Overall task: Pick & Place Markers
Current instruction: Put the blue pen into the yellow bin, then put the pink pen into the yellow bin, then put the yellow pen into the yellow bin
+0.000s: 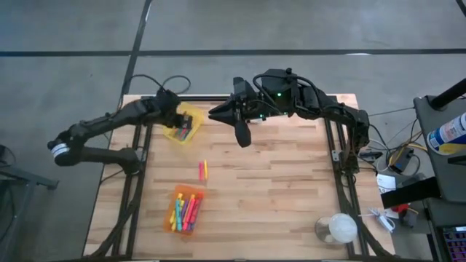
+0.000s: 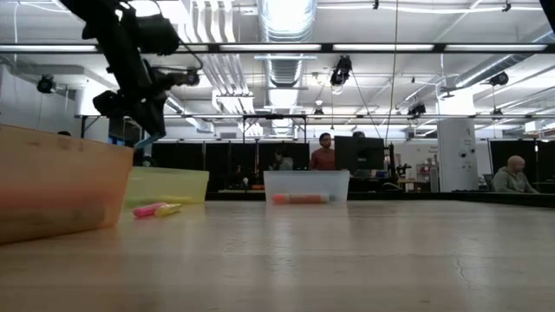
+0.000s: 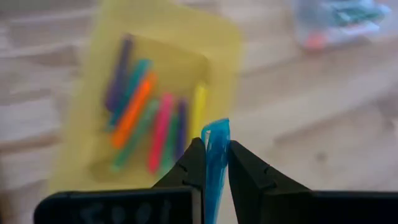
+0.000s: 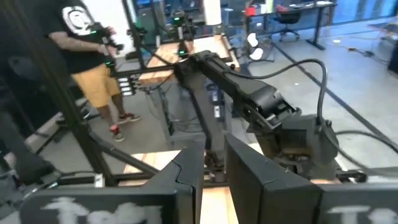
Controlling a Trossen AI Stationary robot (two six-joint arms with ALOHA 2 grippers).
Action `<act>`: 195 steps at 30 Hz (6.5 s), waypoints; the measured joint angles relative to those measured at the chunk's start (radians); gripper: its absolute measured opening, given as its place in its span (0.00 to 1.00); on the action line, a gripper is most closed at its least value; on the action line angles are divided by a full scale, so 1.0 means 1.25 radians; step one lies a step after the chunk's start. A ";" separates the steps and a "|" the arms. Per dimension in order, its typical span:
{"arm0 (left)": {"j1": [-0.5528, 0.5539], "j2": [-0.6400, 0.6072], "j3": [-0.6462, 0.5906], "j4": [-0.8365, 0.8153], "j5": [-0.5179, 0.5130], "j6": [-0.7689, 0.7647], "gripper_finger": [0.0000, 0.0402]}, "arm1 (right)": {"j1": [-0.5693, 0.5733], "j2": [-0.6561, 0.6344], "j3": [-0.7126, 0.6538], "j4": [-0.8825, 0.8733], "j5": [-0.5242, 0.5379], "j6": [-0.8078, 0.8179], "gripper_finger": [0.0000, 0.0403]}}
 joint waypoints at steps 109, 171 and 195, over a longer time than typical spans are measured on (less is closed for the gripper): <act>-0.398 0.339 -0.128 0.228 0.151 -0.120 0.12 | -0.008 0.000 -0.052 0.038 0.028 -0.003 0.14; -0.187 0.131 0.064 0.030 0.153 -0.062 0.31 | -0.008 0.000 -0.054 0.038 0.029 -0.009 0.14; -0.424 0.389 0.064 0.120 0.137 -0.188 0.31 | -0.008 0.000 -0.056 0.032 0.028 -0.002 0.14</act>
